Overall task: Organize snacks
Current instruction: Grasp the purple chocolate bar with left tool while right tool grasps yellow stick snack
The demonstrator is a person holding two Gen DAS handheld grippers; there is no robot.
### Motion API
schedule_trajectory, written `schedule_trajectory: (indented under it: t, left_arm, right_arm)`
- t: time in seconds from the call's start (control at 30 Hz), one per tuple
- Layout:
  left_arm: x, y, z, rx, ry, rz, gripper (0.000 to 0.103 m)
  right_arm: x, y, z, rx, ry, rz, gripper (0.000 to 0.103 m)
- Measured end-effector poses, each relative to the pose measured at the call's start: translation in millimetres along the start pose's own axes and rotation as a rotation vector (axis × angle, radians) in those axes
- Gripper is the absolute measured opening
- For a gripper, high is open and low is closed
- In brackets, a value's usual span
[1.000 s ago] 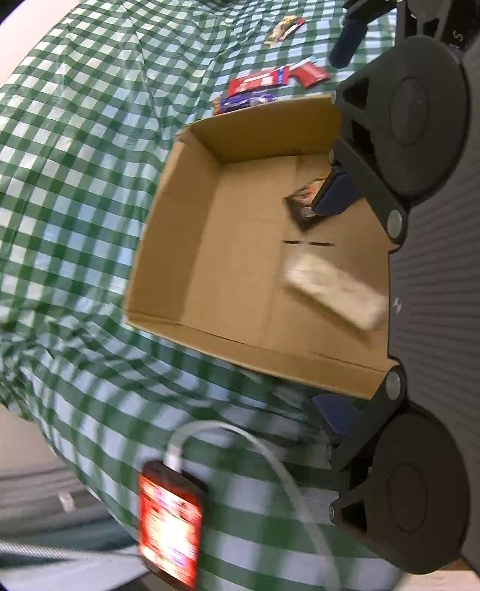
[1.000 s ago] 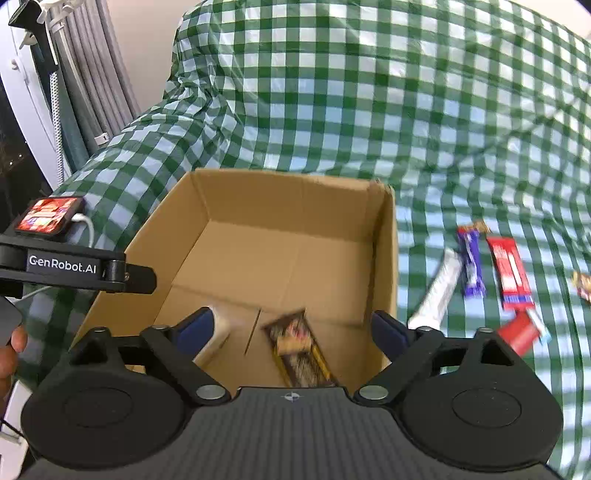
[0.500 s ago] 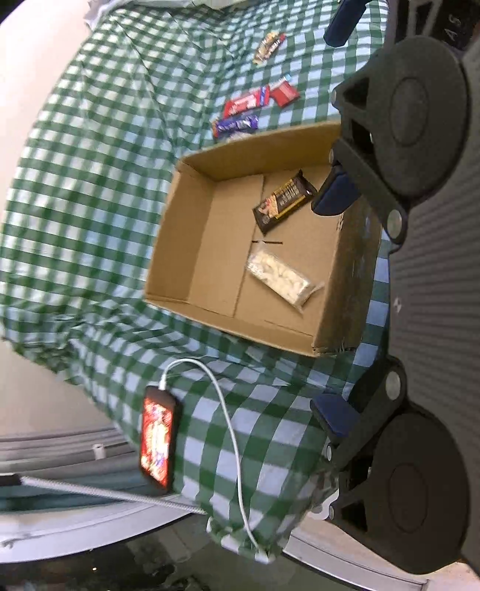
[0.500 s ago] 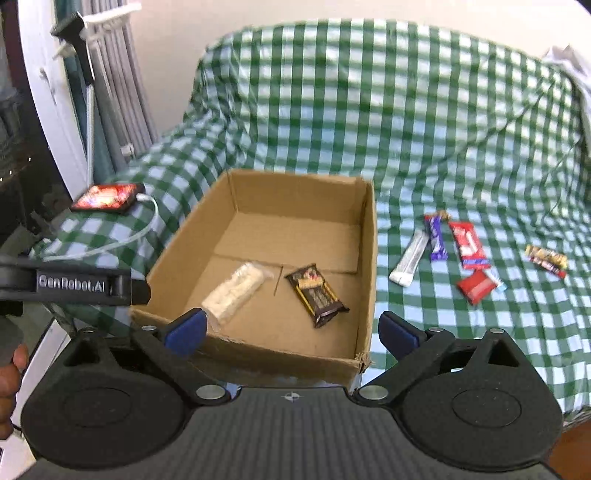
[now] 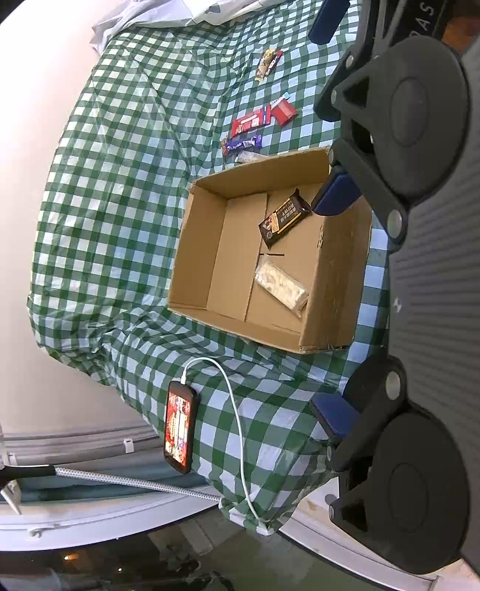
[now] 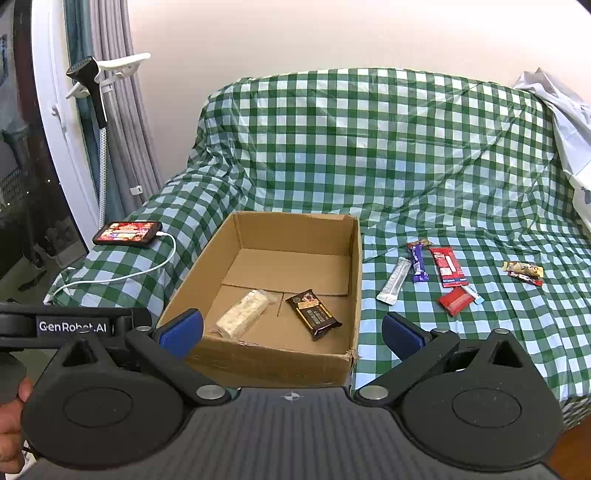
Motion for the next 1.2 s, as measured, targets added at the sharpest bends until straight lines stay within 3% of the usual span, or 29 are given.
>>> schedule_trajectory:
  t: [0.47,0.73,0.97,1.2]
  left_arm:
    - [-8,-5,-2,0.017,-0.039,0.009,0.103]
    - [-32,-26,9,0.045,-0.084,0.006,0.103]
    - [-80,-59,27,0.079,-0.135,-0.033,0.103]
    - [-161,-112,45,0.131,-0.198,-0.107,0.103]
  right_arm:
    - [-3,2,-3,0.009,-0.04,-0.001,0.102]
    - [-32,-9,-6,0.01,-0.1,-0.015,0.102]
    - [-88,-22,-9,-0.012,-0.133,-0.102,0.102]
    - [-196,-40,-9,-0.041,-0.186,-0.294,0.102]
Point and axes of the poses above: each gripper's, at about its wrist camera, not at the fingertips, and y roughly against the way its jaws point, x to its left, z to its top, the point moved 3 cm from there along -y, roughly the way its jaws point, and after that the axes turned 12 degrees about -x, right-handed, at the moved point
